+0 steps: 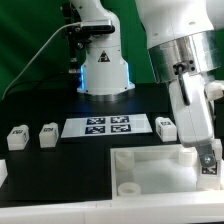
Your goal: Assemble one leg
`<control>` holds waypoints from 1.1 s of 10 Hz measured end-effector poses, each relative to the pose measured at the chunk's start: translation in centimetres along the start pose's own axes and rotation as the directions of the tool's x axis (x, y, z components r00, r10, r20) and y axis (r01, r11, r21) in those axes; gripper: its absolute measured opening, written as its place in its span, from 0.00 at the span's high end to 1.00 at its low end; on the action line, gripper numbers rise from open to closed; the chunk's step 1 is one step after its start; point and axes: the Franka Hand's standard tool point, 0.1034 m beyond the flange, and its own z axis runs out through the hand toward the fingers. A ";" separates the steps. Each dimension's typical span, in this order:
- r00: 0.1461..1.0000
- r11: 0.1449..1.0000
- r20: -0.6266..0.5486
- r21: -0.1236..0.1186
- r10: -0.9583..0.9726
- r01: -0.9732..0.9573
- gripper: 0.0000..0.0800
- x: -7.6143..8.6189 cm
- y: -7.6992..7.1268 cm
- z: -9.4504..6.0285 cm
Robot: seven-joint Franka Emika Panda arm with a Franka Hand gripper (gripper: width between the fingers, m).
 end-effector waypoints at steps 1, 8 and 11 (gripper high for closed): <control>1.000 1.000 0.000 0.000 -0.001 0.001 0.60 0.0 0.0 0.0; 0.878 0.874 0.024 -0.086 -0.479 0.479 0.19 0.0 0.8 0.1; 0.874 0.870 0.026 -0.083 -0.485 0.486 0.19 -0.1 0.7 0.0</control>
Offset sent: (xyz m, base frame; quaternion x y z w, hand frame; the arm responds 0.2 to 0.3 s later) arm -0.0121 0.0068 0.0020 -0.0915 -0.0111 -0.1801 0.9793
